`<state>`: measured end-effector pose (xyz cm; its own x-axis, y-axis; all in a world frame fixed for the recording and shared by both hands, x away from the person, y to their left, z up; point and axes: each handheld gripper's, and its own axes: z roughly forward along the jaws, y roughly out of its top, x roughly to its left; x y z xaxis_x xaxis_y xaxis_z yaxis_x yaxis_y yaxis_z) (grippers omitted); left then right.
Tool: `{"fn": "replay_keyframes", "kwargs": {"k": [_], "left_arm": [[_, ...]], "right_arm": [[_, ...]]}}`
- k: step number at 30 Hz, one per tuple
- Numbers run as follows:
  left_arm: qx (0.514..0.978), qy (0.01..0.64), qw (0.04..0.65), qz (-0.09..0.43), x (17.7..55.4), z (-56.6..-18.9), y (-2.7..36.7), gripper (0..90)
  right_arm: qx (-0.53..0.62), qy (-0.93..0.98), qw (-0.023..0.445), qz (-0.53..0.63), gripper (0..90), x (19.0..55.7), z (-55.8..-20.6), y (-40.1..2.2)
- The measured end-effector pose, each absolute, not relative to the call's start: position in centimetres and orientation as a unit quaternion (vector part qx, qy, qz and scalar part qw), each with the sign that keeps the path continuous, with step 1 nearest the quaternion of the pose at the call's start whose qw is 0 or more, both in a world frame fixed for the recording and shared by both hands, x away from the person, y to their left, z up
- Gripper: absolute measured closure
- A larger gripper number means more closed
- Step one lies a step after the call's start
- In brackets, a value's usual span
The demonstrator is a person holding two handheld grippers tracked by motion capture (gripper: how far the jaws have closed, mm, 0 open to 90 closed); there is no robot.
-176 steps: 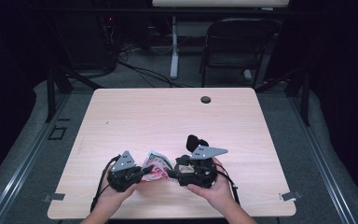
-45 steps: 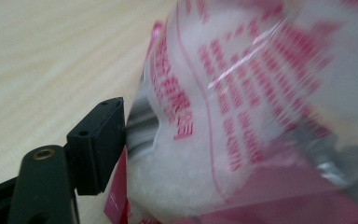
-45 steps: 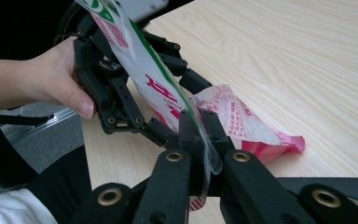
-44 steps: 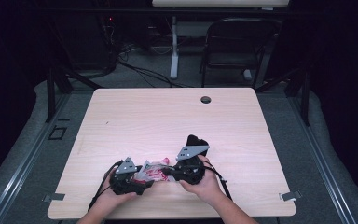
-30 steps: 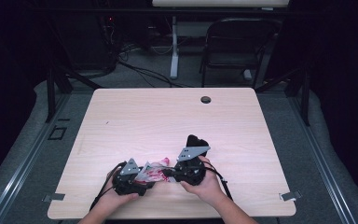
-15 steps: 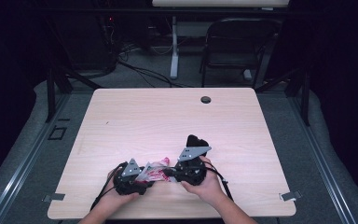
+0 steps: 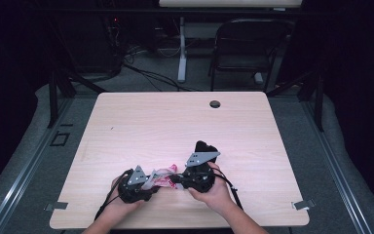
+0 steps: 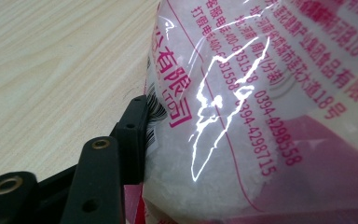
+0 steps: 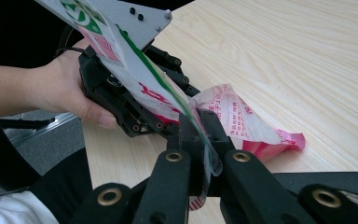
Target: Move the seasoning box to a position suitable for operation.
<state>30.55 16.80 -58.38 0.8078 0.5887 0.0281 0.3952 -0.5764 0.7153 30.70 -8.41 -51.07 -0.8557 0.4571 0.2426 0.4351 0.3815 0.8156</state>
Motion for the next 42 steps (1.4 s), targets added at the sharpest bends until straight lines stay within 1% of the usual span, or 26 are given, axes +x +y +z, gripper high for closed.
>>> {"fn": "replay_keyframes", "kwargs": {"k": [10, 21, 30, 42], "left_arm": [[0.880, 0.283, 0.356, 0.140, 30.2, -57.8, 16.7, 55.1], [0.878, 0.268, 0.349, 0.188, 30.1, -56.5, 16.7, 56.9], [0.875, 0.268, 0.346, 0.208, 30.0, -55.9, 16.5, 57.7], [0.868, 0.273, 0.353, 0.219, 30.3, -54.8, 15.8, 59.4]], "right_arm": [[0.275, 0.826, 0.013, 0.492, 90.0, 30.7, -50.9, -8.3], [0.270, 0.822, 0.022, 0.501, 90.0, 30.5, -50.0, -8.5], [0.270, 0.821, 0.032, 0.502, 89.9, 30.4, -49.6, -8.5], [0.282, 0.816, 0.045, 0.503, 89.6, 30.7, -48.4, -9.1]]}}
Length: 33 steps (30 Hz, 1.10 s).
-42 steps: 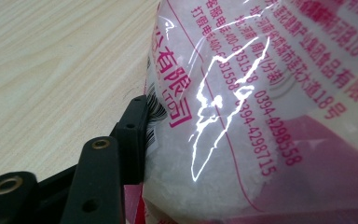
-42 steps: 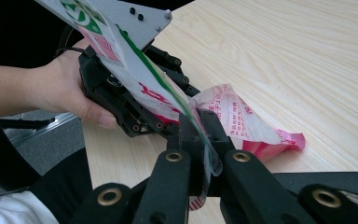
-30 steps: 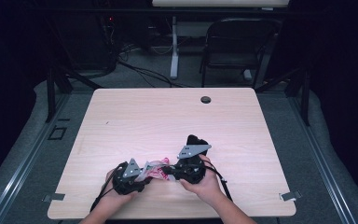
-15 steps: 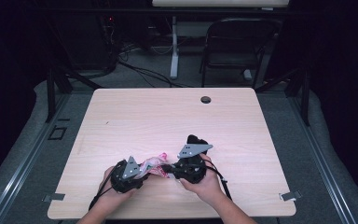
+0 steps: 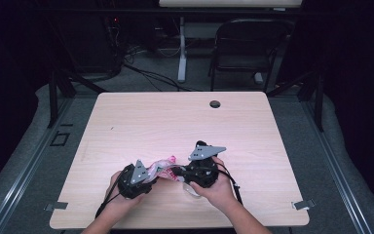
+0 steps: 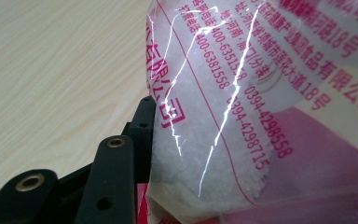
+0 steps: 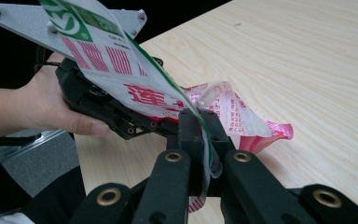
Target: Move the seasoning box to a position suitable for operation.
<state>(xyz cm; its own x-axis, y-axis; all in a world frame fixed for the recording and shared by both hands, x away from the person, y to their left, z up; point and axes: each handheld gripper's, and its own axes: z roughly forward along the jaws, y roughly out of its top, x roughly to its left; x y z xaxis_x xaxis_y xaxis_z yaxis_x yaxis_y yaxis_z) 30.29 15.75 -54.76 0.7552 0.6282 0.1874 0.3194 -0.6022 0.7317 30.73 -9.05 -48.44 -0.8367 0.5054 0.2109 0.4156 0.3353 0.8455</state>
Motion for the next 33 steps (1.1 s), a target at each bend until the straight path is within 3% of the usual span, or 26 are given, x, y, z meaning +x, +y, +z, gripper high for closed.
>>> {"fn": "replay_keyframes", "kwargs": {"k": [17, 33], "left_arm": [[0.852, 0.254, 0.362, 0.281, 32.1, -52.3, 13.3, 60.4], [0.857, 0.224, 0.326, 0.330, 32.7, -53.4, 12.7, 60.8]], "right_arm": [[0.296, 0.797, 0.091, 0.519, 89.1, 31.6, -45.9, -11.2], [0.315, 0.800, 0.088, 0.503, 89.1, 32.2, -47.6, -11.7]]}}
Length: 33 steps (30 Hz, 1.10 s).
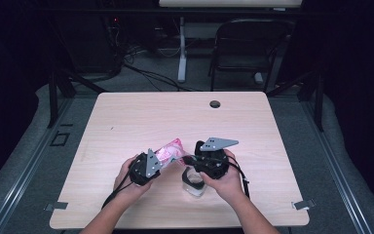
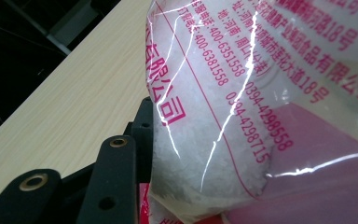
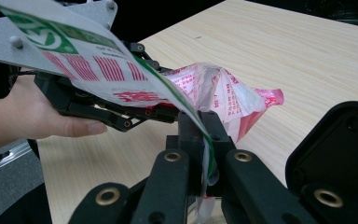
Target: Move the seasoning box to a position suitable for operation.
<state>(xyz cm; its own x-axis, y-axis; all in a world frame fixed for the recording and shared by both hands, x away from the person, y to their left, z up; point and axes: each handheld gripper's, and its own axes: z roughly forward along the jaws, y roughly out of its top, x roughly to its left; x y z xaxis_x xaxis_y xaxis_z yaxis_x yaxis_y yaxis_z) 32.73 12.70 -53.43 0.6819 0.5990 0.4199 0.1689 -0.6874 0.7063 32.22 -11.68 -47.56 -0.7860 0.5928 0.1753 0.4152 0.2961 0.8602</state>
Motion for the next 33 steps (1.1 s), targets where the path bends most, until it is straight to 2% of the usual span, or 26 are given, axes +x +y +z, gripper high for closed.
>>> {"fn": "replay_keyframes", "kwargs": {"k": [16, 23, 33], "left_arm": [[0.858, 0.211, 0.318, 0.344, 32.9, -53.5, 12.6, 61.4], [0.855, 0.199, 0.310, 0.364, 32.8, -53.1, 12.4, 61.5], [0.852, 0.184, 0.299, 0.389, 32.7, -53.1, 12.1, 61.6]], "right_arm": [[0.324, 0.793, 0.084, 0.509, 83.9, 31.5, -47.1, -13.0], [0.329, 0.790, 0.080, 0.511, 84.2, 31.1, -46.8, -13.6], [0.333, 0.792, 0.079, 0.506, 89.6, 30.7, -46.9, -13.9]]}}
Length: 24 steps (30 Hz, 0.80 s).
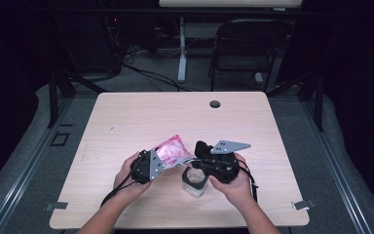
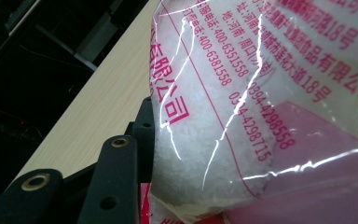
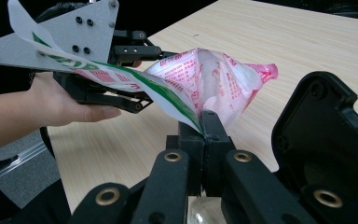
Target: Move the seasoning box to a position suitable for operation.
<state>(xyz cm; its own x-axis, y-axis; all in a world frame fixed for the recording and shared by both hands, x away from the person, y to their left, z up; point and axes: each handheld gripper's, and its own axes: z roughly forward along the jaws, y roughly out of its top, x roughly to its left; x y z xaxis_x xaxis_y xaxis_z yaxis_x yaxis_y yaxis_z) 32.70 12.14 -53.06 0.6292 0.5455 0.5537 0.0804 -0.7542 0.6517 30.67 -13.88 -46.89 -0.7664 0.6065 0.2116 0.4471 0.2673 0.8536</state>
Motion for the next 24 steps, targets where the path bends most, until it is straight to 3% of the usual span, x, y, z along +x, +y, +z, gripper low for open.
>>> {"fn": "replay_keyframes", "kwargs": {"k": [24], "left_arm": [[0.844, 0.141, 0.290, 0.428, 32.48, -53.19, 12.08, 61.8]], "right_arm": [[0.326, 0.801, 0.074, 0.496, 90.0, 30.11, -47.30, -13.99]]}}
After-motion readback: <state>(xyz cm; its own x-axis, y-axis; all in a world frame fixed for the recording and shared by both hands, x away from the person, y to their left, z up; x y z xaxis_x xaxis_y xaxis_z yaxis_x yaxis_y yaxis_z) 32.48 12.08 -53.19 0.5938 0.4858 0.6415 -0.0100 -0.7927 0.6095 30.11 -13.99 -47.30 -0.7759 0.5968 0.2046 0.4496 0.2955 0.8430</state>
